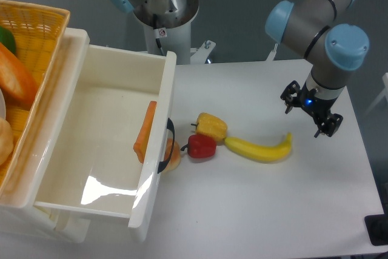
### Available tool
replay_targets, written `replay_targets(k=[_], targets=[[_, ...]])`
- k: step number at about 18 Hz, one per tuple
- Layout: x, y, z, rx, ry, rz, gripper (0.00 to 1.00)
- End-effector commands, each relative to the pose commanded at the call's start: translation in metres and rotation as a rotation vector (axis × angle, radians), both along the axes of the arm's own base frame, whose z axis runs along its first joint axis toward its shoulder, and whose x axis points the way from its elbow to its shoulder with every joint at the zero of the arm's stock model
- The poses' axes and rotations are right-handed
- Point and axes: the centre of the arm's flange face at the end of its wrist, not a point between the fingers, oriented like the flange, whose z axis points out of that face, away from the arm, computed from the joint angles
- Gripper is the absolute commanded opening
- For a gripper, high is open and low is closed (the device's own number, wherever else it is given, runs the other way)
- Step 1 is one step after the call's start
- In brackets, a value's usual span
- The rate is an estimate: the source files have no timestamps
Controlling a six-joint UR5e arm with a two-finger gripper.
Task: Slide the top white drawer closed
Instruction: 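Lower the gripper from its raised pose toward the table near the banana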
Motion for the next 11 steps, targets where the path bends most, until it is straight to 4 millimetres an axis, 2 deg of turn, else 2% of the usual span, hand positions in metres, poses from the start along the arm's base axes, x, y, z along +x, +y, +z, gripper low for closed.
replay_targets(k=[5, 8, 11], targets=[[0.005, 0.0, -0.007, -0.001, -0.018, 0.012, 1.0], [0.012, -0.005, -0.019, 0.002, -0.017, 0.017, 1.0], [0.03, -0.004, -0.027, -0.013, -0.021, 0.04, 1.0]])
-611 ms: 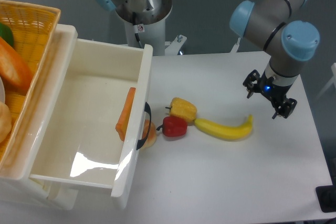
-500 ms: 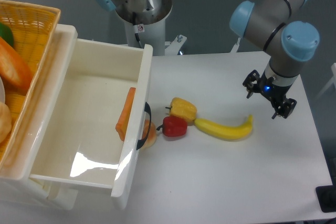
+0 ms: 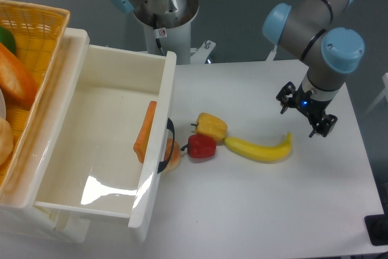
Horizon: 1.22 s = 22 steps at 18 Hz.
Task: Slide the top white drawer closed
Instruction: 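Lower the gripper from its raised pose toward the table near the banana, then move the gripper across the peppers to the open drawer's front panel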
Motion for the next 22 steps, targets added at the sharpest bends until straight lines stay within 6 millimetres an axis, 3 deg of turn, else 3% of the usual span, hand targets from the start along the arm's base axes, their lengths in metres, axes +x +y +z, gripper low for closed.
replay_targets(k=[1, 3, 6, 9, 11, 13, 15, 16, 20, 22], targets=[[0.003, 0.001, 0.0, -0.003, -0.004, 0.03, 1.0], [0.014, 0.026, -0.01, 0.0, -0.02, 0.139, 1.0], [0.002, 0.064, 0.009, 0.031, 0.026, 0.329, 1.0], [-0.004, 0.086, 0.022, 0.056, 0.046, 0.519, 1.0], [0.008, 0.099, 0.022, 0.064, 0.034, 0.542, 0.92], [0.021, 0.112, 0.026, 0.116, -0.017, 0.581, 0.71], [0.035, 0.128, 0.036, 0.201, -0.104, 0.652, 0.44], [0.042, 0.133, 0.041, 0.217, -0.124, 0.67, 0.36], [0.086, 0.156, 0.041, 0.158, -0.193, 0.641, 0.17], [0.1, 0.155, 0.04, 0.124, -0.304, 0.644, 0.17]])
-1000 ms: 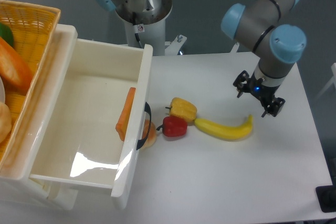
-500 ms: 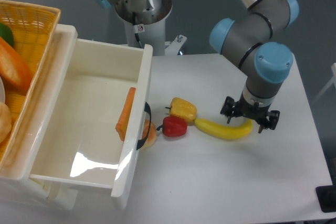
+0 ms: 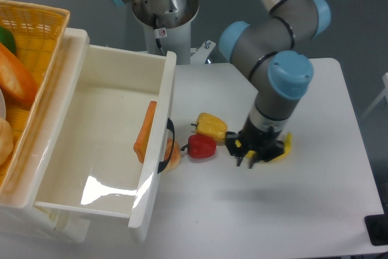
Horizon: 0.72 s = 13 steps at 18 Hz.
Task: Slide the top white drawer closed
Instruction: 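Move the gripper across the peppers to the open drawer's front panel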
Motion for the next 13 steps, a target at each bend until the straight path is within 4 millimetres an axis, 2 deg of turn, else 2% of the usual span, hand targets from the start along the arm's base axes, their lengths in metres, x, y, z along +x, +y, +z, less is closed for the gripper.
replay_targets(k=[5, 8, 13], targets=[[0.013, -0.002, 0.001, 0.034, -0.138, -0.011, 0.13], [0.016, -0.002, 0.011, 0.092, -0.208, 0.011, 0.13], [0.02, 0.005, 0.017, 0.172, -0.255, 0.026, 0.13]])
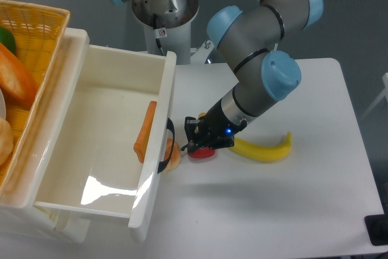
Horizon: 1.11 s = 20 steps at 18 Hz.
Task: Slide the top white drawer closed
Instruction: 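Move the gripper across the peppers to the open drawer's front panel, then push the drawer front with the gripper, sliding the drawer into the unit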
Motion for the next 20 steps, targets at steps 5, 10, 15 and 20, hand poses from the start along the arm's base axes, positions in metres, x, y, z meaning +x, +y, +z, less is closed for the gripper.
replay_targets(k=[5, 10, 15, 20], targets=[[0.009, 0.007, 0.003, 0.022, -0.013, -0.007, 0.13], [0.016, 0.008, 0.011, 0.034, -0.024, -0.008, 0.13], [0.035, 0.018, 0.02, 0.033, -0.022, -0.033, 0.13], [0.057, 0.032, 0.021, 0.024, -0.029, -0.057, 0.13]])
